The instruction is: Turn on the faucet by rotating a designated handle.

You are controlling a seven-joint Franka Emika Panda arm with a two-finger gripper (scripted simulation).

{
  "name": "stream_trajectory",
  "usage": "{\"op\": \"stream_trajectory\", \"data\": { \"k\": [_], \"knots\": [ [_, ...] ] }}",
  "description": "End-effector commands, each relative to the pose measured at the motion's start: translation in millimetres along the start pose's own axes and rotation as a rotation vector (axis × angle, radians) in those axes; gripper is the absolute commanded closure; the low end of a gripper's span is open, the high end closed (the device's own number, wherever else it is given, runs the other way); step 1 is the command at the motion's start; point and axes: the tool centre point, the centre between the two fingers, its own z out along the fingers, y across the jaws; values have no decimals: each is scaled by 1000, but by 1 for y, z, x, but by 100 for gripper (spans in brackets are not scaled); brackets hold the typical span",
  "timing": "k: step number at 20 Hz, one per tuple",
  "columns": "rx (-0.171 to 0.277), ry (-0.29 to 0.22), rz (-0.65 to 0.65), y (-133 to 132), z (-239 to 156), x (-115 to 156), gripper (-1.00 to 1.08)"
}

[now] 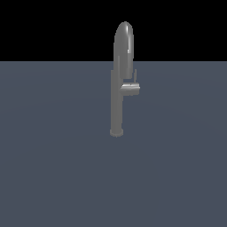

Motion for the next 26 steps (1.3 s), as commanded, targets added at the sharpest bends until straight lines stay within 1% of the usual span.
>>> {"op": "stream_trajectory", "data": {
  "k": [1, 5, 9, 26],
  "knots": [
    [19, -22, 21, -1, 0, 8, 108],
    [61, -69, 65, -1, 0, 25, 108],
    [113, -127, 121, -1, 2, 46, 108],
    [357, -398, 376, 12, 24, 140, 108]
  ]
}}
